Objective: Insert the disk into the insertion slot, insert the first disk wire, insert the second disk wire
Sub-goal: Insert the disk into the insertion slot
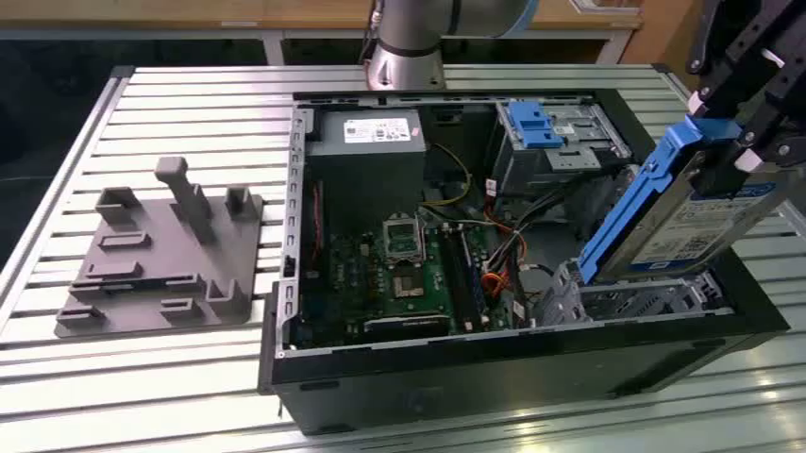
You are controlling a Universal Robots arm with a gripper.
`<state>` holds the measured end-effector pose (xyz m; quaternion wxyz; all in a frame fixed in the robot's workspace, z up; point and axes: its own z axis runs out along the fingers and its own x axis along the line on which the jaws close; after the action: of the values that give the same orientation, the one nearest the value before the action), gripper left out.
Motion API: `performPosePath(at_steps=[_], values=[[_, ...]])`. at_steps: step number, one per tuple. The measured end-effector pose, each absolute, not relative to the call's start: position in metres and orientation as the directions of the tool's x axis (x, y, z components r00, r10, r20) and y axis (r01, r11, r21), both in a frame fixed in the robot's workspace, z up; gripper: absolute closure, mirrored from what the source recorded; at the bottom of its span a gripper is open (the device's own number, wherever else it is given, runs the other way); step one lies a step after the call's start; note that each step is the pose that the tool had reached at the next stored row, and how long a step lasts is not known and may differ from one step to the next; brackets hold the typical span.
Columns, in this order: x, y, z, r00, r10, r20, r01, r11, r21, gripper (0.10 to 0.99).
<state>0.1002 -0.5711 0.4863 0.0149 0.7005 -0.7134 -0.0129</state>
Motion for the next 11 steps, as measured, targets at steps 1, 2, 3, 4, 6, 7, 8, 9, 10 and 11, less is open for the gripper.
performPosePath(at_steps=[1, 2, 3, 4, 6, 7, 8, 9, 10, 11], values=[[0.1002, -0.5711, 0.4863, -0.018, -1.0, 0.003, -0.999, 0.018, 0.039, 0.722], [0.1002, -0.5711, 0.4863, -0.018, -1.0, 0.003, -0.999, 0.018, 0.039, 0.722], [0.1002, -0.5711, 0.4863, -0.018, -1.0, 0.003, -0.999, 0.018, 0.039, 0.722], [0.1002, -0.5711, 0.4863, -0.018, -1.0, 0.003, -0.999, 0.018, 0.039, 0.722], [0.1002, -0.5711, 0.4863, -0.018, -1.0, 0.003, -0.999, 0.018, 0.039, 0.722], [0.1002, -0.5711, 0.4863, -0.018, -1.0, 0.003, -0.999, 0.018, 0.039, 0.722], [0.1002, -0.5711, 0.4863, -0.018, -1.0, 0.003, -0.999, 0.018, 0.039, 0.722], [0.1002, -0.5711, 0.4863, -0.018, -1.0, 0.003, -0.999, 0.018, 0.039, 0.722], [0.1002, -0.5711, 0.4863, -0.018, -1.0, 0.003, -0.999, 0.018, 0.039, 0.722], [0.1002, -0.5711, 0.4863, -0.018, -1.0, 0.003, -0.999, 0.018, 0.039, 0.722]])
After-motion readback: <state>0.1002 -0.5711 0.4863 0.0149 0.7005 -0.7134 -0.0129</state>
